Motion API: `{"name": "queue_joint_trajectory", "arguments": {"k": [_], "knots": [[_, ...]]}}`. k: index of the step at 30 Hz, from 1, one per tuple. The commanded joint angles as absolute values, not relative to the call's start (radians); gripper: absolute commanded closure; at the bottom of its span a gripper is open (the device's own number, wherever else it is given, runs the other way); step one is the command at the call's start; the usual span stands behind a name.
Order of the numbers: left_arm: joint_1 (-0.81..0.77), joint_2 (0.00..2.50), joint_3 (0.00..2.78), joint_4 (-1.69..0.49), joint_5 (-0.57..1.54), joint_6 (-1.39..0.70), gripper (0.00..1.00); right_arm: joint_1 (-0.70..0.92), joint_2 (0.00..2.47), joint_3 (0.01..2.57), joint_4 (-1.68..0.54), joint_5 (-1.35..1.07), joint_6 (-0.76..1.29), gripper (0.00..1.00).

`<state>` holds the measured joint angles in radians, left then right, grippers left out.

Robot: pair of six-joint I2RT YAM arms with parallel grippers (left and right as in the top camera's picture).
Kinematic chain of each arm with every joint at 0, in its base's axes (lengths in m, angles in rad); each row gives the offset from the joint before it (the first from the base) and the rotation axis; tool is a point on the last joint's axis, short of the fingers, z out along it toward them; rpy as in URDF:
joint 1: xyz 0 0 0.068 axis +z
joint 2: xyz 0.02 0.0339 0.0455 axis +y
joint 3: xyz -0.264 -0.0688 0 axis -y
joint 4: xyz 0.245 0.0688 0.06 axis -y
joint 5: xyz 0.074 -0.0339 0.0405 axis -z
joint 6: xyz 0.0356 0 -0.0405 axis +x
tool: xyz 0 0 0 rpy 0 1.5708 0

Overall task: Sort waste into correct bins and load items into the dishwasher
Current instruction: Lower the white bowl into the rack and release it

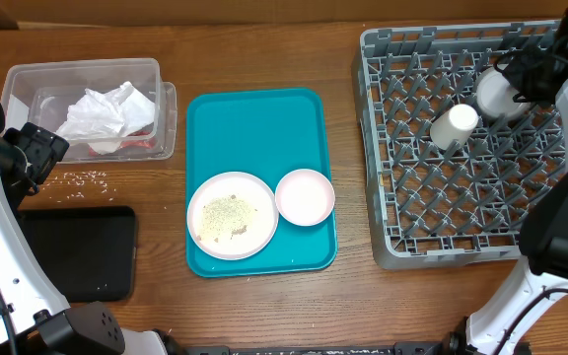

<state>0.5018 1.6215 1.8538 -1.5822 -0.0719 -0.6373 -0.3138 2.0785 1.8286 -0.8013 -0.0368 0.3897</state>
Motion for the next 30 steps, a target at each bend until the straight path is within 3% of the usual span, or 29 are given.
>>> {"name": "queue_joint_trajectory", "arguments": {"k": [1,30], "knots": [[0.504,1.610,1.854,-1.584,-0.077,-0.651,0.00,-0.316,2.091,1.826,-0.788,-0.015,0.397,0.96],[0.504,1.610,1.854,-1.584,-0.077,-0.651,0.00,-0.319,2.117,1.819,-0.733,0.033,0.397,0.96]]}}
